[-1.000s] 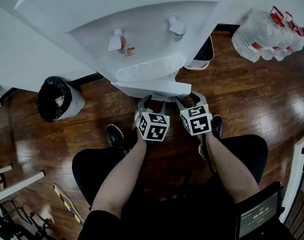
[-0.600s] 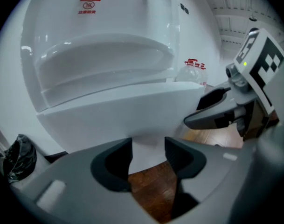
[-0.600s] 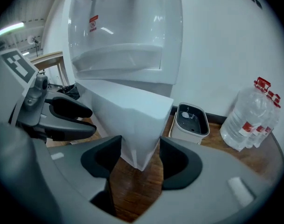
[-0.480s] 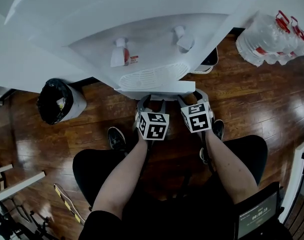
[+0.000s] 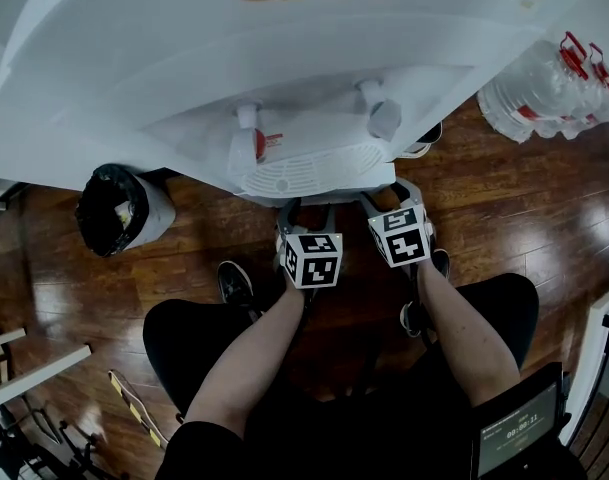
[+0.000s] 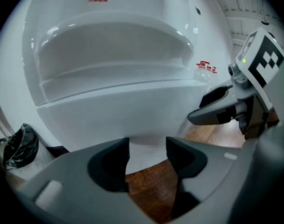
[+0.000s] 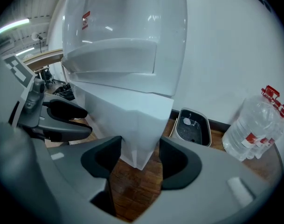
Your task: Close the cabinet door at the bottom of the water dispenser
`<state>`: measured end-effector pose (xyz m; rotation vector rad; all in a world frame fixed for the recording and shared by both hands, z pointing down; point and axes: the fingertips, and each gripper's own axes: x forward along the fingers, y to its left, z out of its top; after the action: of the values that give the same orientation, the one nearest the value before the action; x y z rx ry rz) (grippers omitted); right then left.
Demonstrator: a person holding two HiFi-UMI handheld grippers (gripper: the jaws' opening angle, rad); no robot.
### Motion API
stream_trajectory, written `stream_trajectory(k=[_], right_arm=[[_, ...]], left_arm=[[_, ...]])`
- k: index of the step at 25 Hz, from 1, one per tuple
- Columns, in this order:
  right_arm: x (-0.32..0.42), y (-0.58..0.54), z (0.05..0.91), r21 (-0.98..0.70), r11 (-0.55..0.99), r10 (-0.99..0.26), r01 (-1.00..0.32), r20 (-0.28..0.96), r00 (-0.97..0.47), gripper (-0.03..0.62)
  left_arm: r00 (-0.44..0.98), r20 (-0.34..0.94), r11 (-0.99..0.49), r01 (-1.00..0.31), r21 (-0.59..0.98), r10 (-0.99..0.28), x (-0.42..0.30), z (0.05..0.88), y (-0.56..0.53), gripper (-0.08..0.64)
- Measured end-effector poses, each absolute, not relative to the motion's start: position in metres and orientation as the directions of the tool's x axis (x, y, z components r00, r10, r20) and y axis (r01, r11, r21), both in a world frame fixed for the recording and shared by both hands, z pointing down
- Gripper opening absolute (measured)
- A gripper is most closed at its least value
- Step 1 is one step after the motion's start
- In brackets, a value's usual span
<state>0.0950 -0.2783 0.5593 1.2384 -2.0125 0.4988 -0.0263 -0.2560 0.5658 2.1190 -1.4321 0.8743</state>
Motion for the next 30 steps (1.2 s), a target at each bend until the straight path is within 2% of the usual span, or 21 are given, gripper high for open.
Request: stream_trajectory(k=[30], right_arm=[[0.093,-0.306,0.553,0.06,0.505,-0.616,-0.861,0.724,-0.311,0.253]], left_arm=[[0.256,0.717,-0.329,-0.943,0.039,-0.649,-0.024,0.564,-0.269,0.253]])
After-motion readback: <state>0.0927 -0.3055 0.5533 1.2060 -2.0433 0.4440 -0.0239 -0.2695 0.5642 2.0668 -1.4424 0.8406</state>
